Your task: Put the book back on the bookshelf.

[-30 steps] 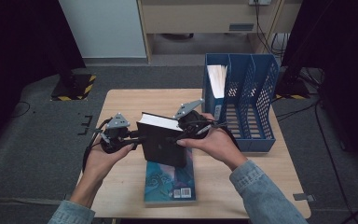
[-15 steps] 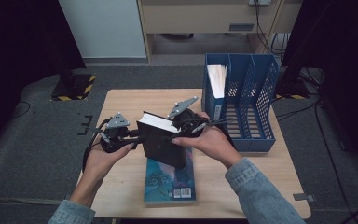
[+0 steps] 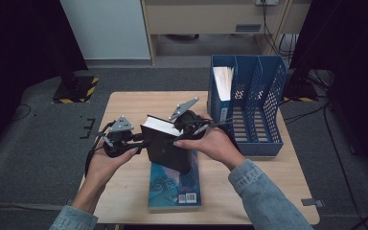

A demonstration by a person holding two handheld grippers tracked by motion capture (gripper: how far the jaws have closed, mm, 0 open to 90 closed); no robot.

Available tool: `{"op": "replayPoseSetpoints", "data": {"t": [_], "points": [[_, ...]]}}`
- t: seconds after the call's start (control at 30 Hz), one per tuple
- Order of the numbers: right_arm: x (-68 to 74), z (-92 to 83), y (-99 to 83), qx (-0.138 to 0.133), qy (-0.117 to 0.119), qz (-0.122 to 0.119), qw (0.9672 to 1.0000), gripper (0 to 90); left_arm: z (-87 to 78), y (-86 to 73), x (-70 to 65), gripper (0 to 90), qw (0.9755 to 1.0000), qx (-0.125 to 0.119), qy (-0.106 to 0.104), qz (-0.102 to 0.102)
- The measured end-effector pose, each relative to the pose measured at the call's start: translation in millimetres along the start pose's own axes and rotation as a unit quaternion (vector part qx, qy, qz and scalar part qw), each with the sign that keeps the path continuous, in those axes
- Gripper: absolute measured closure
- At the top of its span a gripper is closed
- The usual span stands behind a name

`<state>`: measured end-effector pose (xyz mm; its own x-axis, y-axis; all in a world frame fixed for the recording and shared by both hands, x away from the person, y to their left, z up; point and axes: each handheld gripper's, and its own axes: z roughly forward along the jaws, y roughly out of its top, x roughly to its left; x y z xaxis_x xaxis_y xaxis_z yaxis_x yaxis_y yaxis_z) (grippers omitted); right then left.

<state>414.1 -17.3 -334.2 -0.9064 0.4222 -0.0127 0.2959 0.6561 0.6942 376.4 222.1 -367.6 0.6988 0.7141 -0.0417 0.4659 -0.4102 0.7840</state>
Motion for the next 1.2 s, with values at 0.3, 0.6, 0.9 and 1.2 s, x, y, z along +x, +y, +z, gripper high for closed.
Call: {"op": "replayPoseSetpoints", "data": {"t": [0.3, 0.6, 0.9, 1.2], "points": [[-1.3, 4.7, -0.3, 0.017, 0.006, 0.005, 0.9998, 41.5, -0.4, -1.3, -0.2, 61.5, 1.0000, -0.002, -0.002, -0.002], [-3.6, 5.6, 1.1, 0.024, 0.031, 0.014, 0.9991, 47.7, -0.5, -2.5, 0.0, 60.8, 1.0000, -0.006, -0.003, -0.003], [-4.5, 5.0, 2.5, 0.029, 0.033, 0.029, 0.9986, 51.3, -4.3, -21.5, 9.4, 48.4, 0.9996, -0.008, 0.016, -0.021], [-22.8, 4.4, 2.1, 0.024, 0.027, 0.118, 0.9923, 52.5, 2.7, -76.1, 38.1, 48.0, 0.9962, 0.021, 0.047, -0.070]]}}
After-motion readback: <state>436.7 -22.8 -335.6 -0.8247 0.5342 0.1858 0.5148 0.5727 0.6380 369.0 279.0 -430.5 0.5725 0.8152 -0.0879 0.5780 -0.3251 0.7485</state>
